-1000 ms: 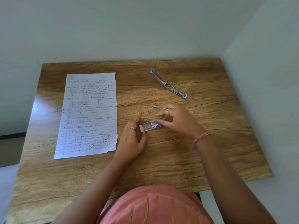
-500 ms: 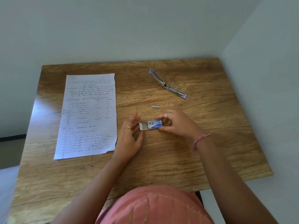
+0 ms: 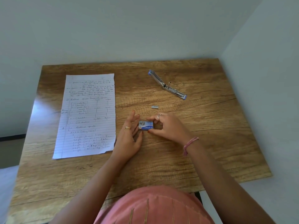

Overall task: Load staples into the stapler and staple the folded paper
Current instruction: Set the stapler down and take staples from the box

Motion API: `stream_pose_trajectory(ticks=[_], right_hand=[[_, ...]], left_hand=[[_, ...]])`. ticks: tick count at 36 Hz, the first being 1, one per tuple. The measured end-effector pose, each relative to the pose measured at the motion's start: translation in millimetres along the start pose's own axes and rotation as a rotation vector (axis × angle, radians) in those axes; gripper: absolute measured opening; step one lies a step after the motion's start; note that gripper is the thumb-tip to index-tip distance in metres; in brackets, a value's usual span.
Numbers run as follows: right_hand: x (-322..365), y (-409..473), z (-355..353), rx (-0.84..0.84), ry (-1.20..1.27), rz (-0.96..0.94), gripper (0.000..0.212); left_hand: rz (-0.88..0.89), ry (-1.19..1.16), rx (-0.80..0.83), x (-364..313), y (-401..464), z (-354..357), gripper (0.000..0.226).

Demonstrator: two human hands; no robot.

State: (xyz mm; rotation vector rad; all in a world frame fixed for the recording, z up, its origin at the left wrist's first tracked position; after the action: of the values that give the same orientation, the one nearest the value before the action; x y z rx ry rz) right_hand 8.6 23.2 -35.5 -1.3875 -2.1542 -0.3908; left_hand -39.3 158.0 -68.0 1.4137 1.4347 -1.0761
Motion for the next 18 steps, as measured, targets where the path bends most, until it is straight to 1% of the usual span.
stream_pose_trajectory(ticks=[7,10,11,13,15,18], right_hand=[[-3.3,0.7,-6.5,0.018,0.099,0.034,0.047],[-9.9,7.7,-24.0,-0.084,0.128,0.052,0.033],[-12.7,11.0,-29.0,-0.119,0.109,0.058,0.027],[-17.6,18.6,-35.2,-0.156,0.042,0.071,0.023],[-20.4,26.7,-35.5,-0.144,-0.043,0.07,0.028],[-22.6,37.5,-28.9,-0.085,-0.125,0.065,0.038]], left_hand=[[0.068,0.063,-0.073,-5.4,-1.9,-2.3,0.084],[0.094,0.107,-0.105,-6.9,-1.7,-4.7,0.081],[0.1,0.121,-0.112,-7.4,-1.7,-5.2,0.081],[0.104,0.148,-0.124,-8.1,-1.9,-6.2,0.08],[0.104,0.157,-0.136,-8.7,-2.3,-7.1,0.079],[0.067,0.11,-0.146,-7.2,-2.7,-7.6,0.076]])
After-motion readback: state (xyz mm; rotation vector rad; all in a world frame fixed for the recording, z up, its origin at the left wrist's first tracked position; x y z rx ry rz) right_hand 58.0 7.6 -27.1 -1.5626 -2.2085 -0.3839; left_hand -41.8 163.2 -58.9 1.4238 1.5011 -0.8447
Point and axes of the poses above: each hand's wrist, its own y-axis towards the middle knuckle, its own z-axis out of the palm, x = y × z, the point moved 8 cm from there along y, towards the middle knuckle, and after that the axes turned 5 degrees about -x, right-handed, at the moved point
